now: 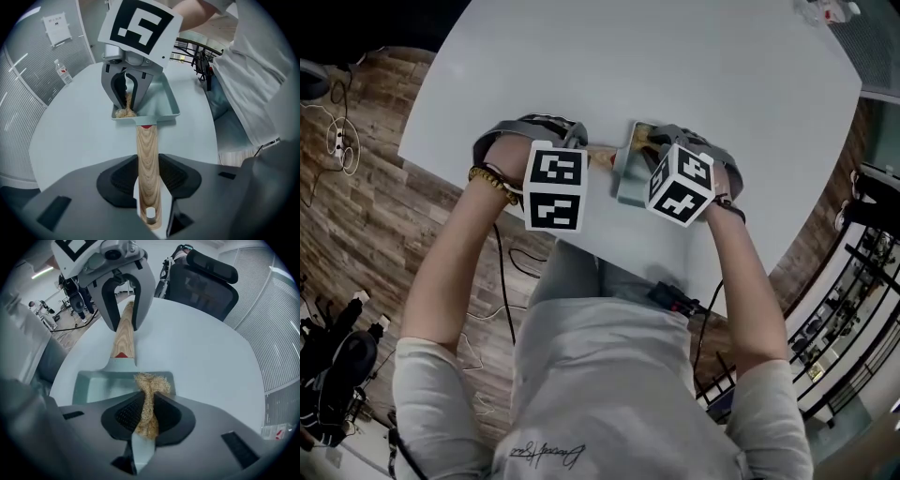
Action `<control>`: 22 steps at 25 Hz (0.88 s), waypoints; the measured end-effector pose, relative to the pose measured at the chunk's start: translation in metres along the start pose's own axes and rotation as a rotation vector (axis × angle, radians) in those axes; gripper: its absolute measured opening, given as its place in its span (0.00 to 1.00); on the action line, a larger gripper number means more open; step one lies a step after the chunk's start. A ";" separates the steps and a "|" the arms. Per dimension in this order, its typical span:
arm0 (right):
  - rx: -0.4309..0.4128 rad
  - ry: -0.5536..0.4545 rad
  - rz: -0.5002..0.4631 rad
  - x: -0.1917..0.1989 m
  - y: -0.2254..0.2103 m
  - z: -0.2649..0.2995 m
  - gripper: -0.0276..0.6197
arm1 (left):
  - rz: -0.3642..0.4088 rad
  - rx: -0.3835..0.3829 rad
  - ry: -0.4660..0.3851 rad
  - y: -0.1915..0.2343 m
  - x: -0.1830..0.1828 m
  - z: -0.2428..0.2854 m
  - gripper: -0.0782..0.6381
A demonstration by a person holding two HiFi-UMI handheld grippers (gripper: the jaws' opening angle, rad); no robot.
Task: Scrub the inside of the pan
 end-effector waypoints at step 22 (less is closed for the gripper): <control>-0.271 0.104 -0.219 0.002 0.068 -0.003 0.15 | -0.073 -0.034 0.026 0.003 -0.005 0.004 0.31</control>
Point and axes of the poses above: the fingertips, and each gripper's own axes: z forward along the fingers, y to its left, x out of its underside, the point moved 10 cm from there along -z, backward along the fingers, and after that the axes turned 6 degrees about y, right-handed, at the moved point
